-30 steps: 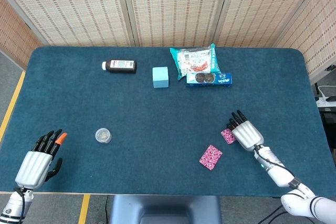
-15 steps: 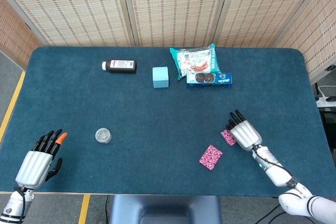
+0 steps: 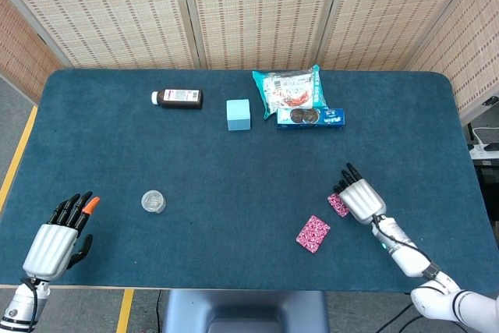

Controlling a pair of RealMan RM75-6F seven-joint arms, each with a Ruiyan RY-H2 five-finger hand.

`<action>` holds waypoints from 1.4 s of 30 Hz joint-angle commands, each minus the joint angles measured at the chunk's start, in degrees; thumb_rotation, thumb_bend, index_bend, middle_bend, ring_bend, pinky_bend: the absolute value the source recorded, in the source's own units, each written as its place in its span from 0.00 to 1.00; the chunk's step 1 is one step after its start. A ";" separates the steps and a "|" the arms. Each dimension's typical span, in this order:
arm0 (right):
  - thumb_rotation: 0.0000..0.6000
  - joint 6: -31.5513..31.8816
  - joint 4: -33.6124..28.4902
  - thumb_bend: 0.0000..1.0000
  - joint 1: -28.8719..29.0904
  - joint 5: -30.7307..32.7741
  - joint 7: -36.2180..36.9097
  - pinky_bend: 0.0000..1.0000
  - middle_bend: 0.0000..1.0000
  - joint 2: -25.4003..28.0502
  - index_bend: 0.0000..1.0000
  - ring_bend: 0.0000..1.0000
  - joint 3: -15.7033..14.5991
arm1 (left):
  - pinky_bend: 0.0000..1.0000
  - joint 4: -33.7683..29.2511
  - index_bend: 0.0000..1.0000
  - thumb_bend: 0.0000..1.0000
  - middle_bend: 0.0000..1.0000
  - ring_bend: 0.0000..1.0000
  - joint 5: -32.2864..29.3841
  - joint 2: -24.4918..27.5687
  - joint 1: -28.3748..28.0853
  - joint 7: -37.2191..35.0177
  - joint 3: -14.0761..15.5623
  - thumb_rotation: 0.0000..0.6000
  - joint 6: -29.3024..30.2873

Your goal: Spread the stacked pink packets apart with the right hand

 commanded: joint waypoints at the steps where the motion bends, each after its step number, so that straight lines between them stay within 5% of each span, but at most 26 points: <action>1: 1.00 0.26 0.17 0.22 -0.06 -0.16 0.18 0.00 0.35 -0.13 0.49 0.16 -0.06 | 0.15 0.00 0.00 0.51 0.00 0.02 -0.01 0.00 0.00 0.01 -0.01 1.00 0.01; 9: 1.00 1.91 0.71 0.22 -0.28 -1.05 0.61 0.00 0.41 -0.48 0.61 0.23 -0.16 | 0.15 -0.03 0.00 0.51 0.00 0.02 0.19 0.04 0.05 -0.05 0.06 1.00 0.23; 18: 1.00 6.37 -4.37 0.22 -1.51 -4.73 0.04 0.00 0.42 2.76 0.63 0.23 -1.83 | 0.15 -0.12 0.00 0.51 0.00 0.02 0.42 0.11 0.28 -0.01 0.10 1.00 0.76; 27: 1.00 11.44 -12.32 0.22 -5.13 -10.99 -0.44 0.00 0.42 8.61 0.63 0.23 -7.38 | 0.15 -0.24 0.00 0.51 0.00 0.02 0.72 0.02 0.46 0.41 0.18 1.00 1.10; 34: 1.00 11.91 -10.63 0.22 -7.81 -14.39 -0.17 0.00 0.42 8.59 0.62 0.23 -11.39 | 0.15 -0.38 0.00 0.51 0.00 0.02 0.82 -0.14 0.44 0.98 0.31 1.00 0.86; 37: 1.00 11.37 -9.15 0.22 -8.27 -14.32 0.05 0.00 0.41 7.81 0.54 0.21 -11.44 | 0.15 -0.35 0.00 0.51 0.00 0.02 0.79 -0.29 0.37 1.16 0.34 1.00 0.65; 42: 1.00 8.29 -11.45 0.22 -8.20 -12.47 -0.18 0.00 0.13 8.73 0.06 0.06 -11.19 | 0.15 -0.40 0.00 0.51 0.00 0.02 0.85 -0.36 0.34 1.33 0.38 1.00 0.56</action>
